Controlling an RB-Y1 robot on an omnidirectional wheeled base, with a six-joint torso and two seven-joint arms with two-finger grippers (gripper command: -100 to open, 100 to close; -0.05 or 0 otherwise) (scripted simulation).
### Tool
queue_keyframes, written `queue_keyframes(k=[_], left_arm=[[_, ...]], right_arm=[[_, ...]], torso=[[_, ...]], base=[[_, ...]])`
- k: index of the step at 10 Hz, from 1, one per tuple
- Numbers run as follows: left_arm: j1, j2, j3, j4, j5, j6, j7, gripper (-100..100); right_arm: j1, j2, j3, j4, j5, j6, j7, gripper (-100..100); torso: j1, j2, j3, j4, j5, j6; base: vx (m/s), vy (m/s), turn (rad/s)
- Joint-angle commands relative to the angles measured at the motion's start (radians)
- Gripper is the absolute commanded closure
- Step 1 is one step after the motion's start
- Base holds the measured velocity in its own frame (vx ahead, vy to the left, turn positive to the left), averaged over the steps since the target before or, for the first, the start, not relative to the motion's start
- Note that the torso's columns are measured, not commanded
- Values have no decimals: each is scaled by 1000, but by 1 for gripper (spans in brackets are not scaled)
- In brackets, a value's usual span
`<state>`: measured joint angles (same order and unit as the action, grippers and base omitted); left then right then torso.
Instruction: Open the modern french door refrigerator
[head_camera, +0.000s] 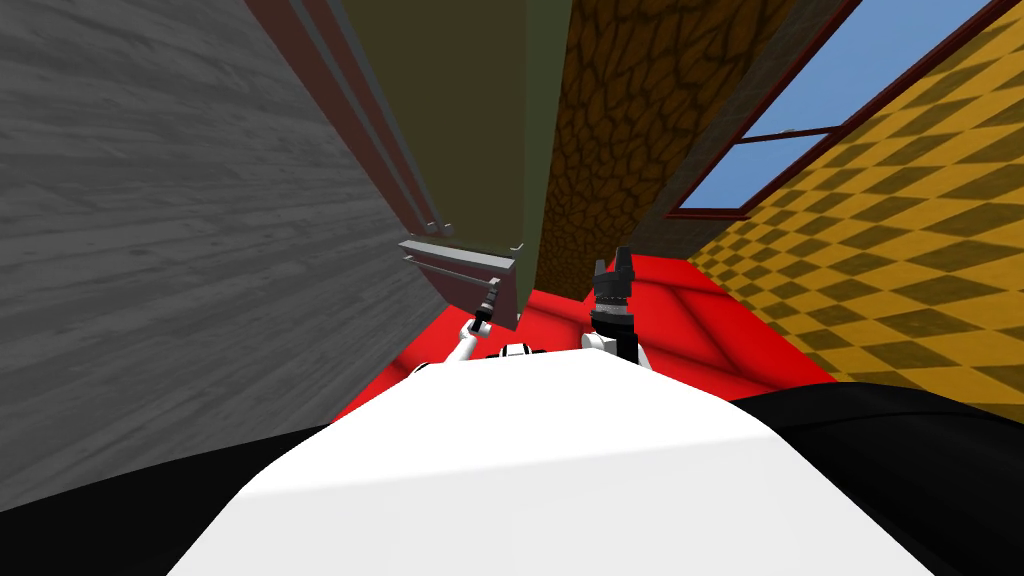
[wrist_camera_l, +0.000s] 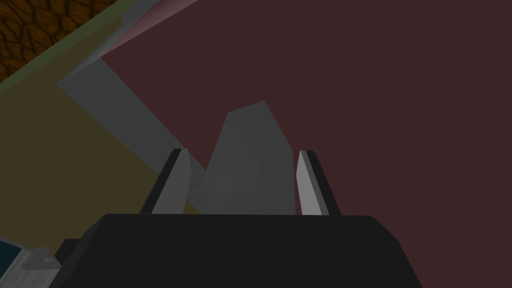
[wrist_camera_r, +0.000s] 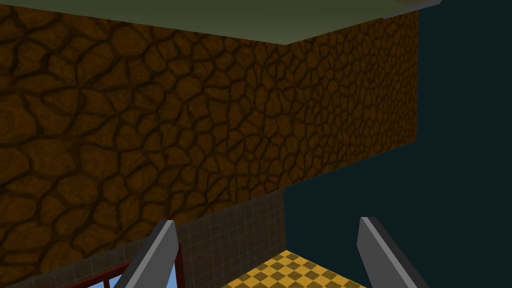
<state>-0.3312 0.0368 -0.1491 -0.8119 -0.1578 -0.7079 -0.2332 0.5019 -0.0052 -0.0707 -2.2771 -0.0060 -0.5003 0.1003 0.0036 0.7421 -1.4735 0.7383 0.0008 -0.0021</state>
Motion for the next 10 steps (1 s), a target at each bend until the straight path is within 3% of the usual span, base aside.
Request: queue_keyframes(k=[1,7,10], left_arm=[[1,6,-3,-2,-1,3,6,100],[5,5,-14,-4,-4,1,13,100],[95,58,38,-109,-13,25,49,100]], right_arm=[[0,0,0,0,0,0,0,0],[0,0,0,0,0,0,0,0],[0,0,0,0,0,0,0,0]], torso=[[-1,-2,-1,0,0,0],[-1,-3,-1,0,0,0],[-5,-6,-3,-1,-1,2]], base=[[-178,108,19],[-143,74,17],[-117,25,-217]])
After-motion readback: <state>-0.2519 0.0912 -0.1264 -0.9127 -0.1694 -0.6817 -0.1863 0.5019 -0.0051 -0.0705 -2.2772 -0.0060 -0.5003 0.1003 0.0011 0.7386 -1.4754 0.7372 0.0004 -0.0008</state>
